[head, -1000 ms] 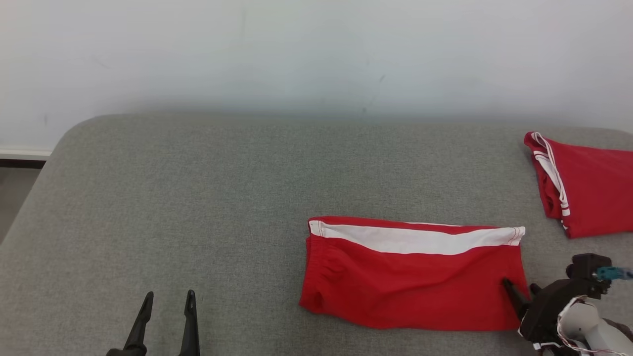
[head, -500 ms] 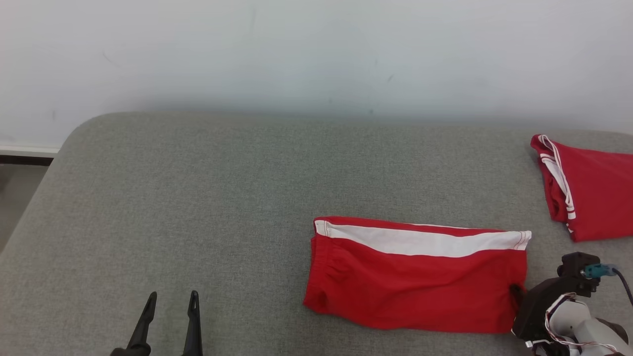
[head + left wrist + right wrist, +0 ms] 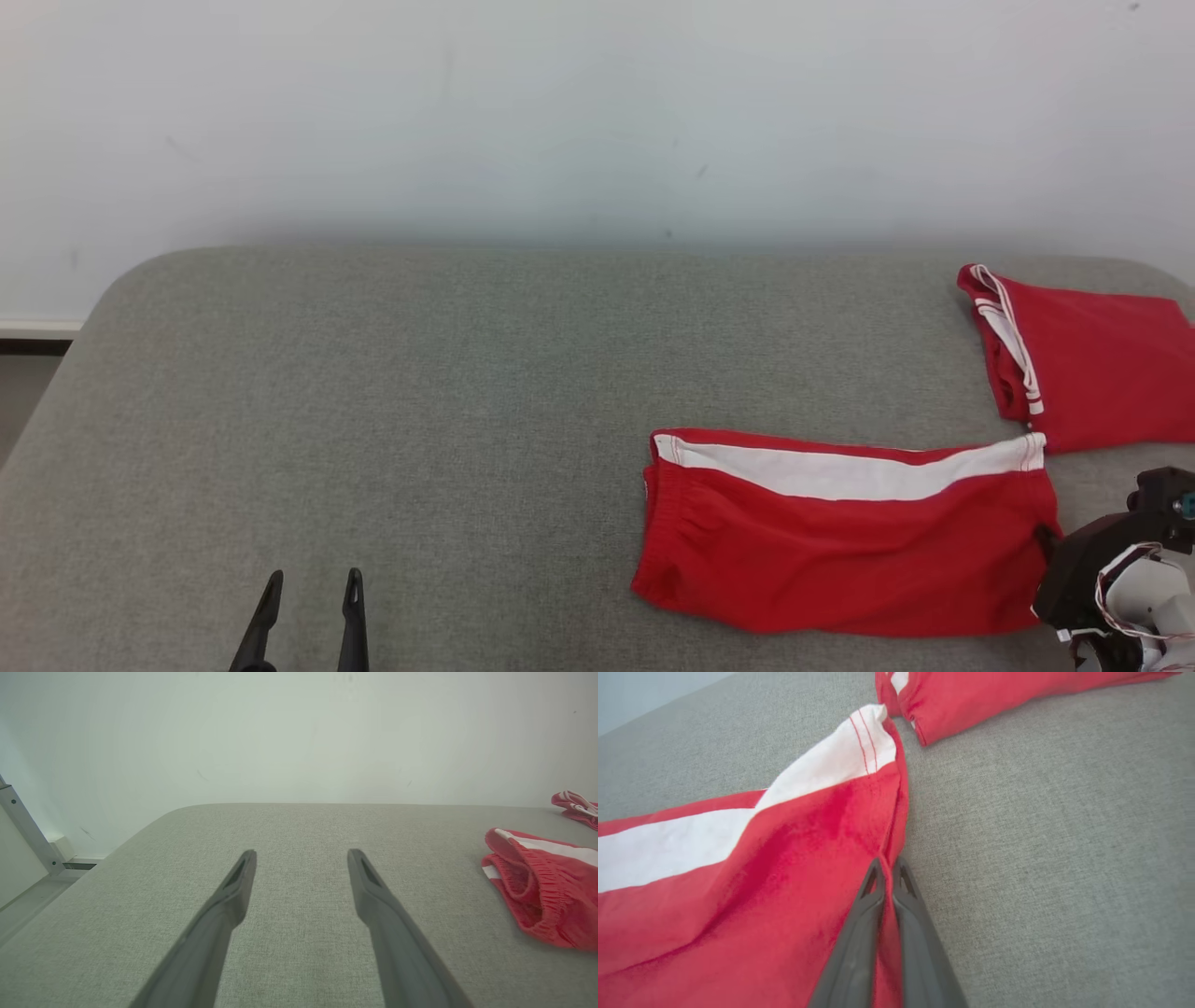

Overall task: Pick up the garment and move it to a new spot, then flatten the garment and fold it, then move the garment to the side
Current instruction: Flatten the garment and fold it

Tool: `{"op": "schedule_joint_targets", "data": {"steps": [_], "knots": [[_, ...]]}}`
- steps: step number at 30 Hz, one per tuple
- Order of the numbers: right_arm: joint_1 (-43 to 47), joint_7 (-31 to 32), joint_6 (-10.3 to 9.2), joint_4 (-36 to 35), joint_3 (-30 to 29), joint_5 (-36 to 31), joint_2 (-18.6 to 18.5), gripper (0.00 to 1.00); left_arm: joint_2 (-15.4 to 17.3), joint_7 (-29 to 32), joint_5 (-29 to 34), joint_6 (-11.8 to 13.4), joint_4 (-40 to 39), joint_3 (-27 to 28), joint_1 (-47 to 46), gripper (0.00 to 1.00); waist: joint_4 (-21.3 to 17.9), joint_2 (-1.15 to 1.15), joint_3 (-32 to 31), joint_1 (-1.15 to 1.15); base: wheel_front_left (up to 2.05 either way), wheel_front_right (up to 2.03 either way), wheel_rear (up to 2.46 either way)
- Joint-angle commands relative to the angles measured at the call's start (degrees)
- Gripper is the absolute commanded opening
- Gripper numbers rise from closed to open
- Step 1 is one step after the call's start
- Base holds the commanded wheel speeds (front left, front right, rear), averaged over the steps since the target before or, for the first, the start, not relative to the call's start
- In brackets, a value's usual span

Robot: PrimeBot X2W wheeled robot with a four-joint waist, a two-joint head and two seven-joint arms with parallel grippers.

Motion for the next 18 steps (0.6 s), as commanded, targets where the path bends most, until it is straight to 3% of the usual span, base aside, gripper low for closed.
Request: {"op": "schedule_joint_targets", "data": {"steps": [1,8,18], "knots": [[-0.26,-0.07,-0.14,-0.55,0.01,0.88,-0.28,0.00,-0.04,-0.17,0.42,-0.08,0.09,0.38,0.62,1.00,-0.58,0.00,-0.42,0.00,0.00,0.00,0.00],[0.66,3.25,-0.14,-8.05,1.88,5.10,-0.15,0.00,-0.04,-0.17,0.55,-0.40,0.41,1.44,1.16,1.00,-1.32,0.00,-1.07,0.00,0.00,0.00,0.00],[4.57,11.03,-0.13,-26.31,3.88,11.97,3.10,0.00,-0.06,-0.17,0.20,-0.79,0.62,1.78,1.45,1.00,-1.00,0.00,-1.50,0.00,0.00,0.00,0.00]]}}
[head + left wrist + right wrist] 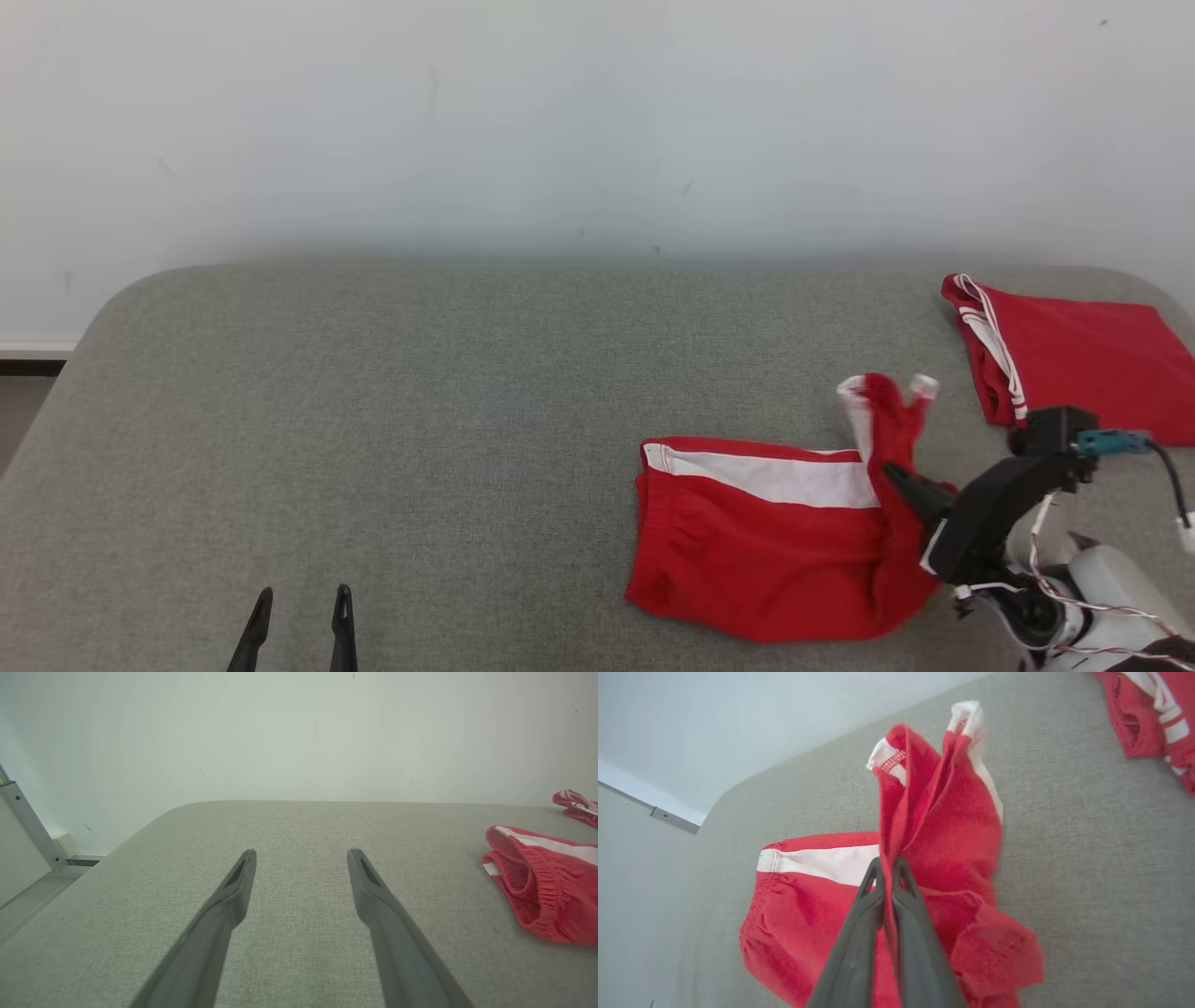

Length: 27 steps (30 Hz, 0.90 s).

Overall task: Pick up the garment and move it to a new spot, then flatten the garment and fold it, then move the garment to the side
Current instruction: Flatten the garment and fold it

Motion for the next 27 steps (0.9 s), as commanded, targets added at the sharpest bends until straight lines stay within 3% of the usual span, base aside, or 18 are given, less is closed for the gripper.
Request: {"op": "schedule_joint_targets", "data": {"steps": [1,6,13,19,27], "knots": [[0.78,0.41,-0.12,-0.75,0.17,0.55,0.71,0.00,-0.06,-0.17,-0.15,-0.28,0.16,0.07,0.10,1.00,0.22,0.00,0.02,0.00,0.00,0.00,0.00],[2.15,4.23,-0.12,-5.74,0.03,1.68,4.97,0.00,-0.07,-0.17,-0.35,-0.39,0.57,-0.41,-0.84,1.00,1.55,0.00,0.18,0.00,0.00,0.00,0.00],[2.39,6.78,-0.12,-7.15,-0.22,-0.38,12.61,0.00,-0.08,-0.17,-0.83,-0.22,0.88,-1.95,-1.64,1.00,3.91,0.00,0.63,0.00,0.00,0.00,0.00],[1.12,5.89,-0.12,-1.45,-1.22,-4.14,16.97,0.00,-0.09,-0.17,-1.20,0.37,1.20,-3.29,-2.38,1.00,5.17,0.00,1.14,0.00,0.00,0.00,0.00],[-1.60,1.45,-0.12,6.49,-2.51,-6.57,19.32,0.00,-0.08,-0.17,-1.65,0.70,1.48,-3.57,-2.56,1.00,5.74,0.00,1.16,0.00,0.00,0.00,0.00]]}}
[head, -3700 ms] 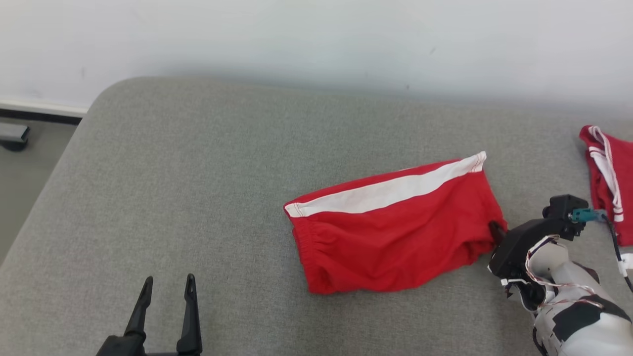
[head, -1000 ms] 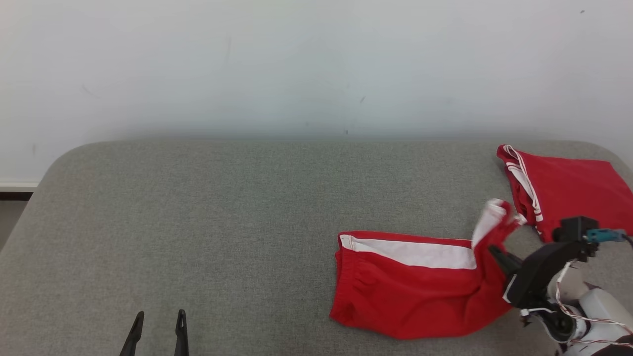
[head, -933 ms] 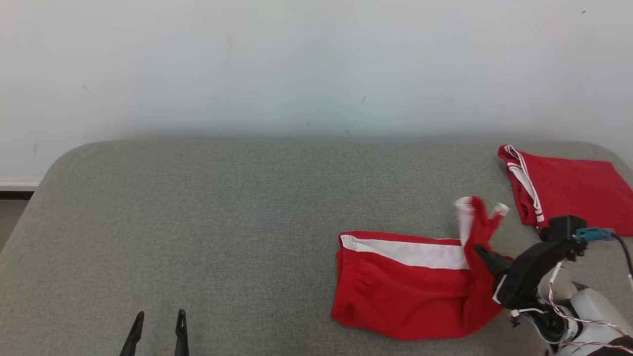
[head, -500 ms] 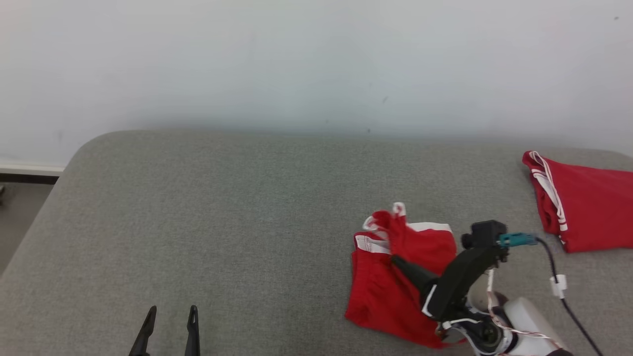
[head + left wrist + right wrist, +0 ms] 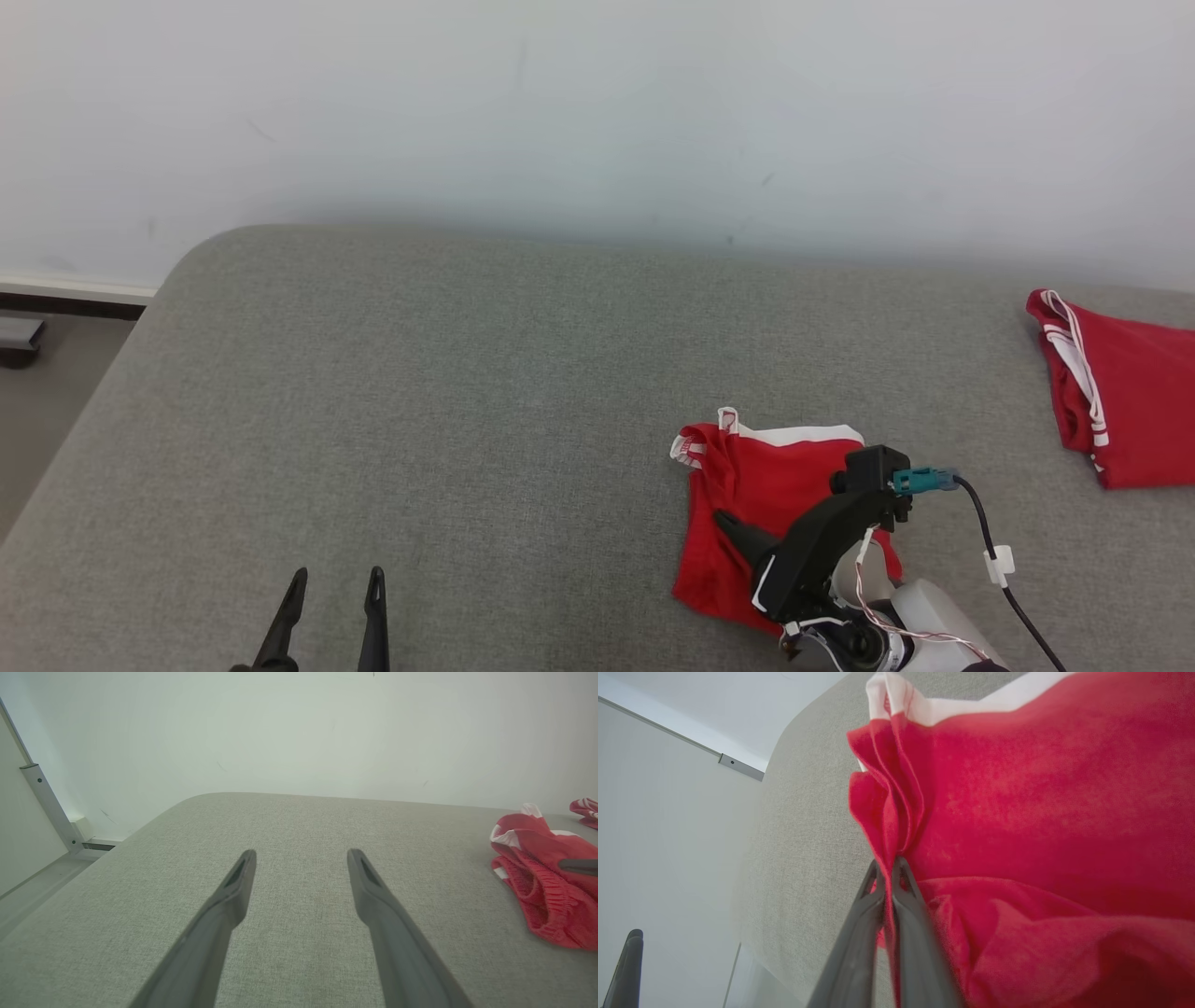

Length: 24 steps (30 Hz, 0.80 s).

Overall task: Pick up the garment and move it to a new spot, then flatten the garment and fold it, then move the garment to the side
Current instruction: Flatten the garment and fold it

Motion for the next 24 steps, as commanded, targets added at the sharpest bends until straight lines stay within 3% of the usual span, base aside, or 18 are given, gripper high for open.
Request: {"op": "schedule_joint_targets", "data": {"steps": [1,11,17,24], "knots": [[-0.67,-0.77,-0.12,0.20,0.50,0.22,0.41,0.98,-0.09,-0.17,-0.03,0.19,-0.10,0.31,0.07,1.00,-0.40,0.00,-0.16,0.00,0.00,0.00,0.00],[1.13,-4.60,-0.12,-9.29,0.83,3.09,-3.74,1.00,-0.10,-0.17,0.30,0.20,-0.66,1.37,1.14,1.00,-2.94,0.00,-0.90,0.00,0.00,0.00,0.00],[4.06,-6.93,-0.12,-16.06,-1.55,2.84,-8.19,1.00,-0.10,-0.17,0.64,0.07,-1.15,1.81,1.38,1.00,-4.60,0.00,-0.88,0.00,0.00,0.00,0.00],[8.79,-8.07,-0.12,-21.23,-4.20,1.94,-10.48,1.00,-0.09,-0.17,0.75,0.12,-1.41,1.75,1.65,1.00,-5.65,0.00,-0.94,0.00,0.00,0.00,0.00]]}}
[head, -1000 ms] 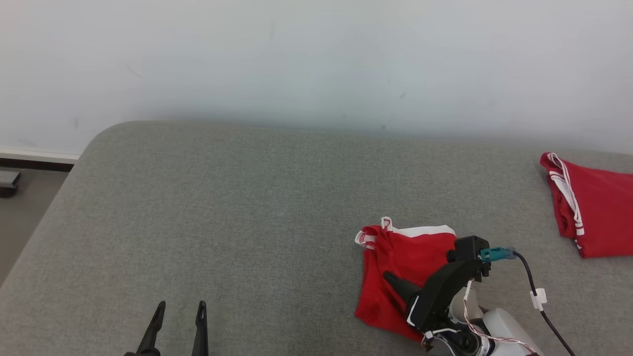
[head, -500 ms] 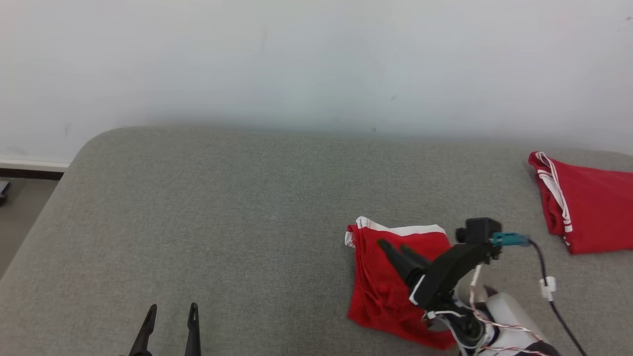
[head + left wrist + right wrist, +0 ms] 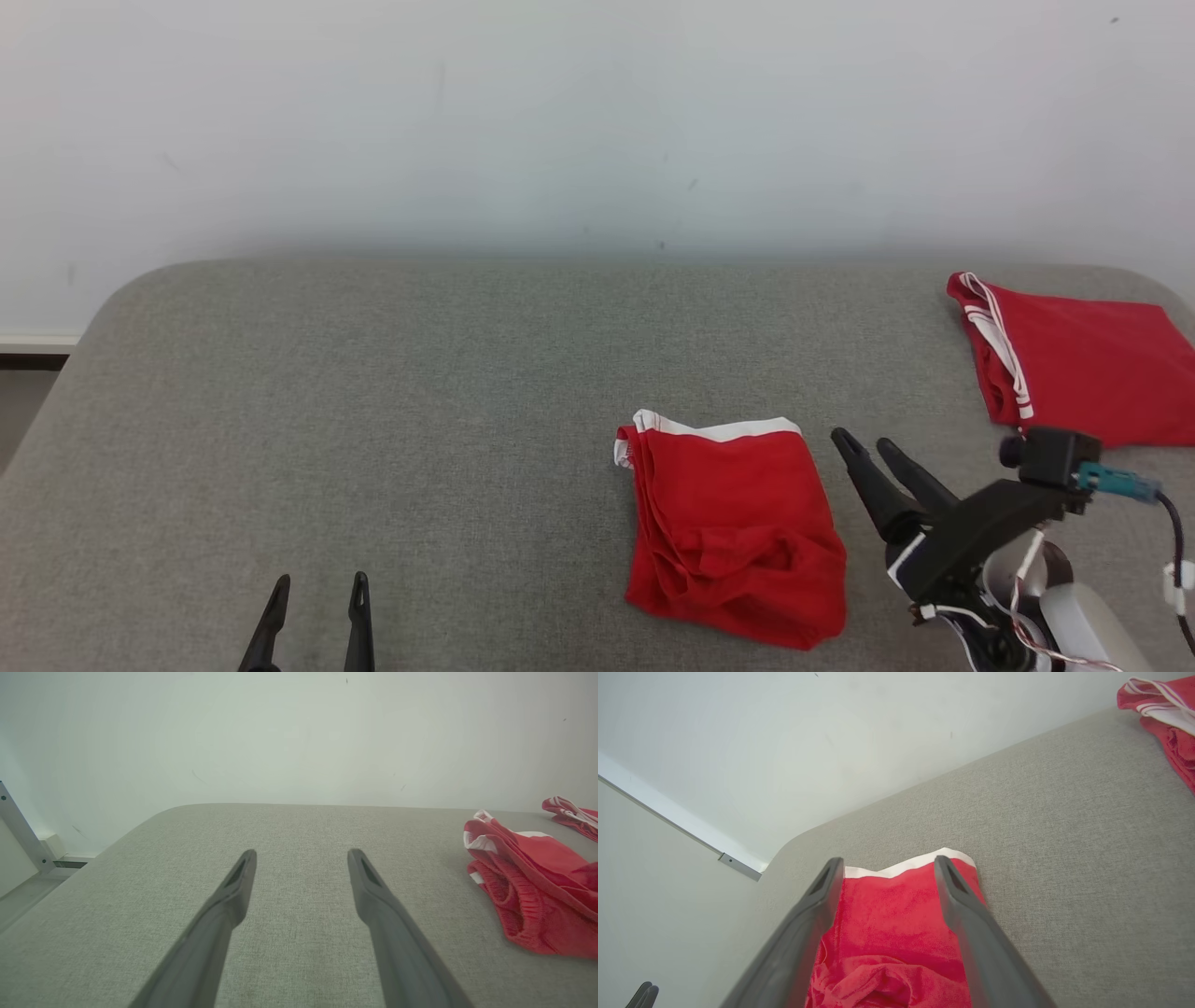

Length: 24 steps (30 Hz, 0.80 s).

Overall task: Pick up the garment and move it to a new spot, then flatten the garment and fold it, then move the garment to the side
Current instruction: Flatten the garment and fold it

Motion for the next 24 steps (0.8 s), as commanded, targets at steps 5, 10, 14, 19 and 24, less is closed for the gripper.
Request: {"op": "schedule_joint_targets", "data": {"steps": [5,10,14,19,24], "knots": [[4.60,-2.56,-0.12,-4.21,-1.94,-2.55,-0.81,1.00,-0.09,-0.17,0.36,0.06,-0.21,-0.06,0.63,1.00,-0.82,0.00,-0.13,0.00,0.00,0.00,0.00],[8.16,-4.57,-0.12,-6.88,-3.03,-4.90,-0.37,1.00,-0.09,-0.17,0.54,-0.30,-0.13,0.20,0.54,1.00,-1.27,0.00,-0.16,0.00,0.00,0.00,0.00],[10.06,-4.93,-0.12,-7.79,-3.05,-6.20,0.25,1.00,-0.09,-0.17,0.69,-0.41,-0.11,0.32,0.43,1.00,-1.48,0.00,-0.10,0.00,0.00,0.00,0.00],[9.89,-3.81,-0.12,-9.35,1.01,-8.77,-0.42,1.00,-0.09,-0.17,0.73,-0.51,0.11,-0.10,-0.09,1.00,-1.16,0.00,0.16,0.00,0.00,0.00,0.00],[8.14,-2.34,-0.12,-9.29,6.37,-10.83,-1.49,1.00,-0.09,-0.17,0.50,-0.53,0.40,-0.76,-0.53,1.00,0.28,0.00,0.52,0.00,0.00,0.00,0.00]]}}
